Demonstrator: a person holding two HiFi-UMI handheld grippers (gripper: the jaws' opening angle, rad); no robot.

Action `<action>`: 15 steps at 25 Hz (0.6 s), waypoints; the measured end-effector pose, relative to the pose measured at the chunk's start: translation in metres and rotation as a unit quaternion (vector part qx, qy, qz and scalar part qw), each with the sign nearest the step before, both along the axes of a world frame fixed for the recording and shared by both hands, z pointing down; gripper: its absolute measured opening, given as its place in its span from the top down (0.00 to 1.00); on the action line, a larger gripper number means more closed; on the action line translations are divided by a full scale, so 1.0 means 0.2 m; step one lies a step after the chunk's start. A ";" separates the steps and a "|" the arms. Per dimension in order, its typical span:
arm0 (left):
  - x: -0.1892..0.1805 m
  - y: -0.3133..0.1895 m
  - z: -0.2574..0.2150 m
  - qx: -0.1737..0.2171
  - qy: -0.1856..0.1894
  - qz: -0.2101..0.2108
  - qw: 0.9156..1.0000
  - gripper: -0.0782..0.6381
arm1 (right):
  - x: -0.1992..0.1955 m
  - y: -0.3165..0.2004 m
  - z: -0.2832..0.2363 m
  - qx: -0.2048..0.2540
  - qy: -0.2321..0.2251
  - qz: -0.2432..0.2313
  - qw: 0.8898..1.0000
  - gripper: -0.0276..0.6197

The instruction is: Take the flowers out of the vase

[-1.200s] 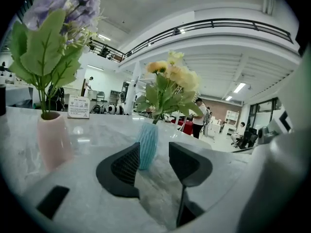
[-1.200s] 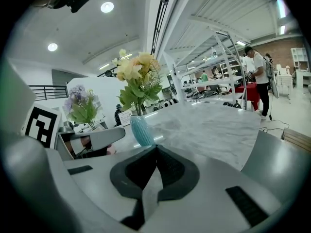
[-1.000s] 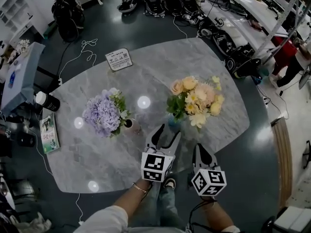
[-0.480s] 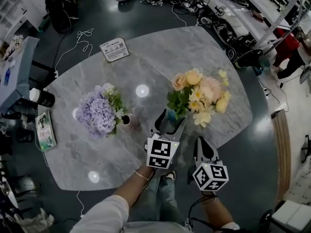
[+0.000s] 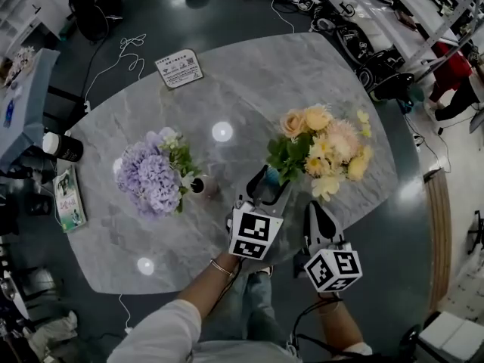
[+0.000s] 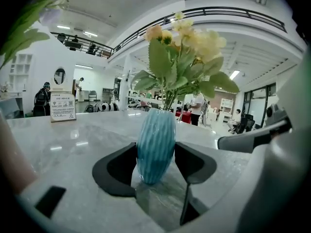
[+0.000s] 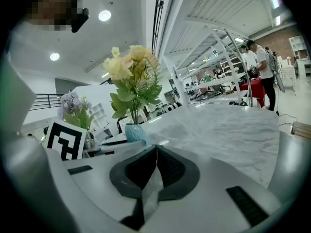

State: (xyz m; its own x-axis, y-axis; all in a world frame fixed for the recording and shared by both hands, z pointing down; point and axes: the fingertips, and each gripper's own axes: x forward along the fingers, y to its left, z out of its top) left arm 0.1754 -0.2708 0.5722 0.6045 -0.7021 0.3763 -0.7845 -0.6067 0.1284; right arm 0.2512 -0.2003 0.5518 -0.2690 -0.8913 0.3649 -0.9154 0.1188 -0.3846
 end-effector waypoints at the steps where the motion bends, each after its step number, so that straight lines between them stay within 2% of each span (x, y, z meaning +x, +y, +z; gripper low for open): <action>1: 0.00 0.00 0.00 0.001 0.000 0.002 1.000 0.53 | 0.00 -0.02 -0.01 0.006 -0.004 -0.001 1.000 0.95; 9: 0.00 0.00 0.01 0.005 -0.004 0.006 1.000 0.54 | -0.07 -0.14 -0.12 0.056 -0.032 -0.041 0.997 0.94; 10: 0.00 0.00 0.01 0.005 -0.004 0.005 1.000 0.54 | -0.09 -0.15 -0.13 0.061 -0.035 -0.049 0.996 0.93; 12: 0.00 0.00 0.00 0.004 -0.004 0.006 1.000 0.54 | -0.13 -0.17 -0.15 0.068 -0.045 -0.063 0.995 0.84; 15: 0.00 0.00 0.00 0.004 -0.005 0.006 1.000 0.54 | -0.17 -0.21 -0.18 0.075 -0.054 -0.073 0.993 0.83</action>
